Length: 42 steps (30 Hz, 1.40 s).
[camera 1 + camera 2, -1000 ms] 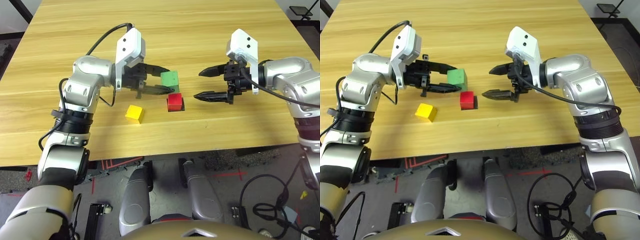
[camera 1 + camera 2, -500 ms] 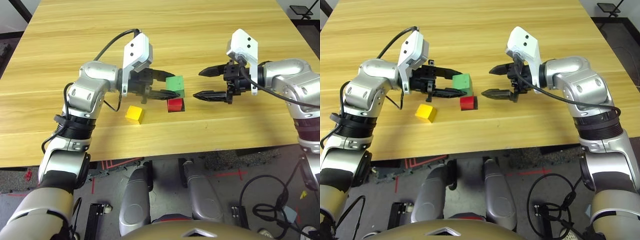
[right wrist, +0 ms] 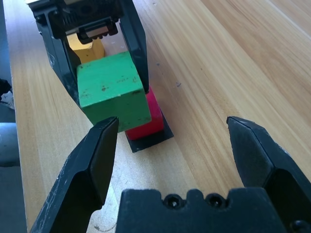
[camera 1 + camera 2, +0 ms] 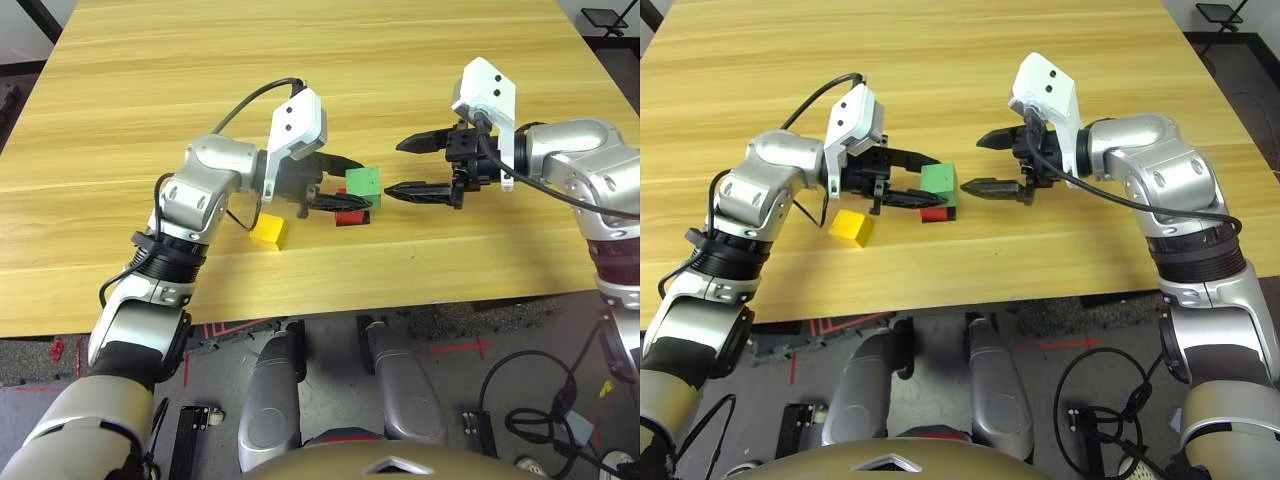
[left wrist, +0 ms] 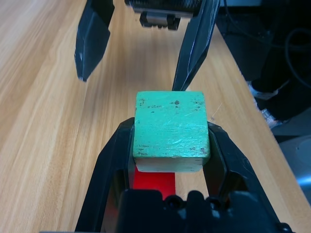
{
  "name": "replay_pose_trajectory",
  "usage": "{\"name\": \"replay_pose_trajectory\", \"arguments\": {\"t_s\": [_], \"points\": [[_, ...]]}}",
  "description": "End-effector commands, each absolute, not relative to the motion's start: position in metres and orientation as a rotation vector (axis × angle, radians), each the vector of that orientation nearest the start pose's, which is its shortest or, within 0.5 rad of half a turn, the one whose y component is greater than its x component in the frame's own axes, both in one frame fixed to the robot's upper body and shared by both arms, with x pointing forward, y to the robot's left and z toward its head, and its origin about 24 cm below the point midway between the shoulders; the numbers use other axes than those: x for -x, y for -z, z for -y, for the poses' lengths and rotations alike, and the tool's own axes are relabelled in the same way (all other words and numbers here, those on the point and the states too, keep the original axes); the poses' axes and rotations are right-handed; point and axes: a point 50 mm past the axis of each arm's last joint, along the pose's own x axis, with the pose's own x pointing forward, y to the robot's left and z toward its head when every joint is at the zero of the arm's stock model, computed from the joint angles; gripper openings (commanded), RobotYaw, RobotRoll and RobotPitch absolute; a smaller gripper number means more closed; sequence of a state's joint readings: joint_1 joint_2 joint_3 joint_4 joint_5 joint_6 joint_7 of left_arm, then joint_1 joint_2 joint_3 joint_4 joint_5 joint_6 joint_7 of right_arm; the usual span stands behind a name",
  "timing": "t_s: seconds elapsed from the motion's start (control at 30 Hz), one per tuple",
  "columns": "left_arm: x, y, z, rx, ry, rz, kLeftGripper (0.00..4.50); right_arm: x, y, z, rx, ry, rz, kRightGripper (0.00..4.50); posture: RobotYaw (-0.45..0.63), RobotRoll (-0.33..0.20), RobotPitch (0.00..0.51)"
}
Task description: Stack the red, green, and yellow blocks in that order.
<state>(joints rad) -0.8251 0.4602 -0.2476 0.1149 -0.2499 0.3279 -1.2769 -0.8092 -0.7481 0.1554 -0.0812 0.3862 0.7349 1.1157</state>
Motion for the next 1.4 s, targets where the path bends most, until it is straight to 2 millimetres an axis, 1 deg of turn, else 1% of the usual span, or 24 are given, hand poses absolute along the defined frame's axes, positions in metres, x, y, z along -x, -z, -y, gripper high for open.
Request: {"name": "replay_pose_trajectory", "arguments": {"t_s": [0.03,0.37,0.8,1.03,1.1,1.13,1.23,1.27,1.4], "points": [[-0.317,-0.197,-0.096,-0.518,1.519,0.012,2.07,-0.303,-0.236,0.159,0.443,-1.192,-0.178,4.5,0.13,0.006,0.287],[-0.325,-0.191,-0.101,-0.562,1.503,-0.003,2.07,-0.303,-0.236,0.157,0.435,-1.198,-0.176,4.5,0.13,0.006,0.289],[-0.329,-0.189,-0.11,-0.61,1.488,-0.005,2.07,-0.303,-0.236,0.155,0.426,-1.207,-0.174,4.5,0.14,0.004,0.291],[-0.33,-0.193,-0.109,-0.577,1.485,-0.001,2.07,-0.303,-0.235,0.154,0.422,-1.212,-0.174,4.5,0.15,0.004,0.292],[-0.329,-0.193,-0.109,-0.581,1.49,-0.003,2.81,-0.304,-0.235,0.153,0.421,-1.212,-0.173,4.5,0.15,0.005,0.292],[-0.328,-0.194,-0.109,-0.571,1.495,-0.005,3.06,-0.304,-0.235,0.153,0.421,-1.212,-0.173,4.5,0.15,0.005,0.292],[-0.326,-0.198,-0.108,-0.546,1.509,-0.005,4.16,-0.305,-0.235,0.153,0.42,-1.211,-0.173,4.5,0.15,0.005,0.288],[-0.325,-0.2,-0.108,-0.54,1.517,-0.001,4.42,-0.305,-0.235,0.153,0.42,-1.211,-0.173,4.5,0.15,0.005,0.288],[-0.321,-0.207,-0.109,-0.529,1.541,0.005,4.46,-0.307,-0.235,0.153,0.418,-1.208,-0.175,4.5,0.16,0.004,0.283]]}}
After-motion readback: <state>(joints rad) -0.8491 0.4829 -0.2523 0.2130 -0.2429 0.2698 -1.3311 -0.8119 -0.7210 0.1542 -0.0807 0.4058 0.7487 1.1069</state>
